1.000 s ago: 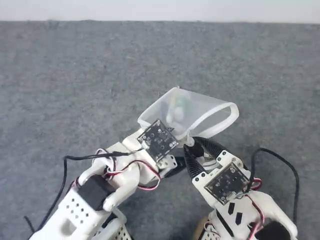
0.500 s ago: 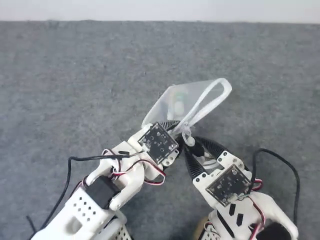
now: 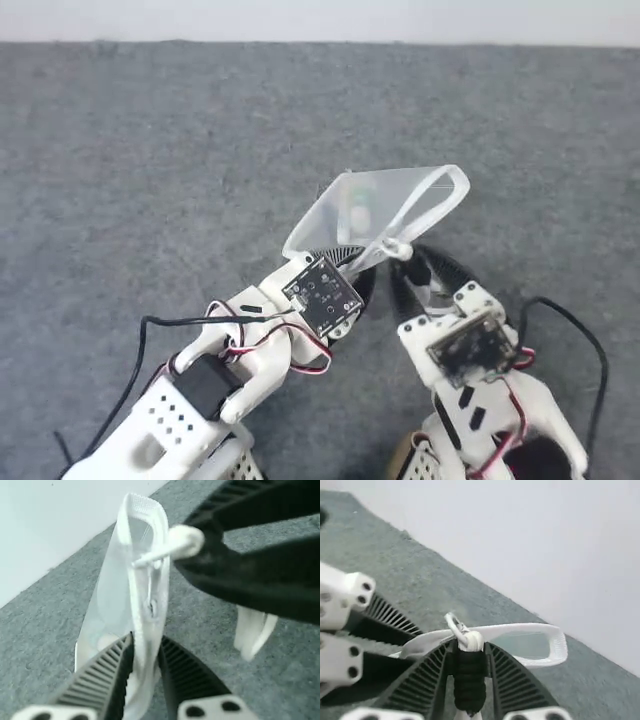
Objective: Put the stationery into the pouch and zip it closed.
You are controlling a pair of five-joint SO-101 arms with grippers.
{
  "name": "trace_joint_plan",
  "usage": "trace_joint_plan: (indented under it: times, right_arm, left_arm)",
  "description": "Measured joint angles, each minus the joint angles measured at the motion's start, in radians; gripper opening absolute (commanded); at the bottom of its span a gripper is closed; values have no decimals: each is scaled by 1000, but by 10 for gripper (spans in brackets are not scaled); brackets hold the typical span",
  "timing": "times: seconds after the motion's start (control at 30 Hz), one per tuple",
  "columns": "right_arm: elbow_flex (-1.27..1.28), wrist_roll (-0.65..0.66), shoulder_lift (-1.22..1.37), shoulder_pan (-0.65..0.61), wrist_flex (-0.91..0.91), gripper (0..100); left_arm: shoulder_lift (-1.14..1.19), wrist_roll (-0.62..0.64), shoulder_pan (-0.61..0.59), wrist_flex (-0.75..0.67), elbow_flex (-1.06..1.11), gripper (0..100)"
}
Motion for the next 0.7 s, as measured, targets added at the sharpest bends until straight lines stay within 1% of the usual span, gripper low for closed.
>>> trace_joint_plan:
  times: [0.2, 0.33, 0.5, 0.7]
  right_arm:
    - [48, -63, 0, 89, -91, 7]
    - [92, -98, 0, 137, -157, 7]
    - [132, -132, -17, 218, -244, 7]
    - [180, -132, -18, 230, -304, 7]
  left_arm:
    - [0, 0, 0, -6, 0, 9]
    - [0, -32, 0, -3, 0, 9]
    - [-2, -43, 0, 8, 0, 9]
    - [-3, -43, 2, 17, 0, 9]
